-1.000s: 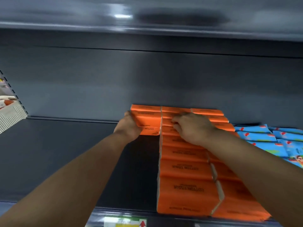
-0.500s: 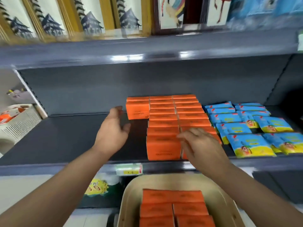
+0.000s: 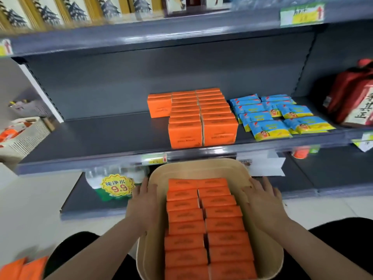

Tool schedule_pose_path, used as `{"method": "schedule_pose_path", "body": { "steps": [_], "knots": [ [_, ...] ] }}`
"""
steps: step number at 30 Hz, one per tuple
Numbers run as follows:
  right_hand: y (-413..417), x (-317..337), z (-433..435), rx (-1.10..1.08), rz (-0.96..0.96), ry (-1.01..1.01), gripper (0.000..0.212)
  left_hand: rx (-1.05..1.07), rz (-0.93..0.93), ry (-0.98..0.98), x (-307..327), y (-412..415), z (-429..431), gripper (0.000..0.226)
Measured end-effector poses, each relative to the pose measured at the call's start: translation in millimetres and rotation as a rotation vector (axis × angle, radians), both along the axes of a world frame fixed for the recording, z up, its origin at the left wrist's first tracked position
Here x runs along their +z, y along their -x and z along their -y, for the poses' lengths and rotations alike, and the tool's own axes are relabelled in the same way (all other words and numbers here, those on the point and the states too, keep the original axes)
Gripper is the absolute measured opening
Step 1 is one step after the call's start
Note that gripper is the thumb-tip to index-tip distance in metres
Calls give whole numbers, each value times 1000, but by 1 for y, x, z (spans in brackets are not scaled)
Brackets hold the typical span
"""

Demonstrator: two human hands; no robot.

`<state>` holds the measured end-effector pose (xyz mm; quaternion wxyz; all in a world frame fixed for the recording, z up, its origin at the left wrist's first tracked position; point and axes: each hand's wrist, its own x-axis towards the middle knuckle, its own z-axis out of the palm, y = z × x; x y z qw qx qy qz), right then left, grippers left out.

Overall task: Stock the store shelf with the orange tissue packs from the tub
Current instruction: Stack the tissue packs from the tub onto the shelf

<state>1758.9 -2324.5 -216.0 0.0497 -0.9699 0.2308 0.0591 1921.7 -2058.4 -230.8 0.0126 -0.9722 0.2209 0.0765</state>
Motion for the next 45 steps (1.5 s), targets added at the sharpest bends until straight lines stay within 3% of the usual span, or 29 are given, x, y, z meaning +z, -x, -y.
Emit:
{"method": "schedule_pose_path", "body": {
  "steps": [3, 7, 22, 27, 32, 36, 41, 45],
  "knots": [
    [7, -6, -7, 20, 55, -112, 49, 54, -90, -20, -5, 14, -1, 58],
    [9, -14, -8, 73, 93, -149, 39, 107, -165, 81, -7, 21, -5, 55],
    [-36, -23, -88, 260, 211, -267, 35, 335, -120, -4, 4, 8, -88, 69],
    [-56, -19, -127, 232, 96, -204, 41, 399, -143, 35, 11, -11, -120, 66],
    [-87, -18, -155, 350, 177, 20, 48, 173, 115, -18, 22, -46, -106, 52],
    [-135, -9, -167, 426, 163, -51, 48, -54, 149, 93, 12, -78, -77, 37],
    [-165, -16, -161, 374, 112, -105, 44, -131, 59, 221, 2, -97, -66, 36],
    [-165, -24, -160, 332, 114, -119, 41, -256, -15, 173, 1, -103, -77, 36]
  ]
}}
